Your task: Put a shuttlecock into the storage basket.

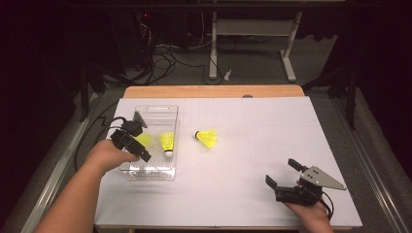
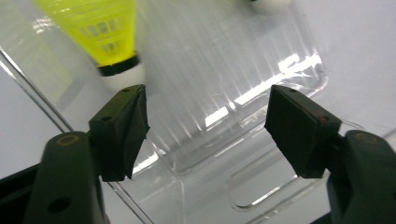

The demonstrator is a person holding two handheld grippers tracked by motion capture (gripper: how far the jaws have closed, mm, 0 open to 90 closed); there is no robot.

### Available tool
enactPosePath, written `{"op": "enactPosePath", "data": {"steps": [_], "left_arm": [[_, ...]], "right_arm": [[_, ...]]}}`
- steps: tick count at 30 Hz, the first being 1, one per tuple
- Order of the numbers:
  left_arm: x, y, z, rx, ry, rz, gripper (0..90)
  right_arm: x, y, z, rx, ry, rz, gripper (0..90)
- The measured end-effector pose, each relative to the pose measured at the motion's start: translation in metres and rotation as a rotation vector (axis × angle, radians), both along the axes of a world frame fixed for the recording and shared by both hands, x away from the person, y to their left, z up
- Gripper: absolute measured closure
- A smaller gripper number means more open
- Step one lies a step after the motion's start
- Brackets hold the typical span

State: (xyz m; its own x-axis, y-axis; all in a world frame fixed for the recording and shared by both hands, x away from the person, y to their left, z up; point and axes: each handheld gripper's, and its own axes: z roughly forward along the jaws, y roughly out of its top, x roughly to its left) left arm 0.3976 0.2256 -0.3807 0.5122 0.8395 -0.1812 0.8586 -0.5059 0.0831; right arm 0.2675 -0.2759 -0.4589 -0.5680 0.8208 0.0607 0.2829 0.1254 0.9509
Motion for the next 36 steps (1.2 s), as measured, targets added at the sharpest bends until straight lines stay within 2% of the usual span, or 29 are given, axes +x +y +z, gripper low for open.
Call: {"op": "enactPosePath", "data": {"steps": [3, 10, 18, 25, 36], "left_arm": [[-0.003, 0.0, 0.004, -0.02, 0.005, -0.005, 26.2], [-0.012, -0.003, 0.011, -0.029, 0.002, -0.021, 20.4], [-0.023, -0.004, 0.017, -0.023, -0.013, -0.026, 14.2], [-0.029, -0.007, 0.019, -0.004, -0.012, -0.033, 0.8], [-0.044, -0.007, 0.022, 0.018, 0.009, -0.027, 0.8]], "right_arm": [[0.0, 0.0, 0.0, -0.001, -0.004, 0.001, 0.4], [0.0, 0.0, 0.0, -0.001, -0.004, 0.0, 0.4], [-0.001, 0.001, 0.001, 0.001, -0.008, 0.0, 0.4], [-0.002, 0.001, 0.001, -0.001, -0.008, 0.001, 0.4], [-0.002, 0.001, 0.002, -0.004, -0.012, 0.003, 0.4]]}}
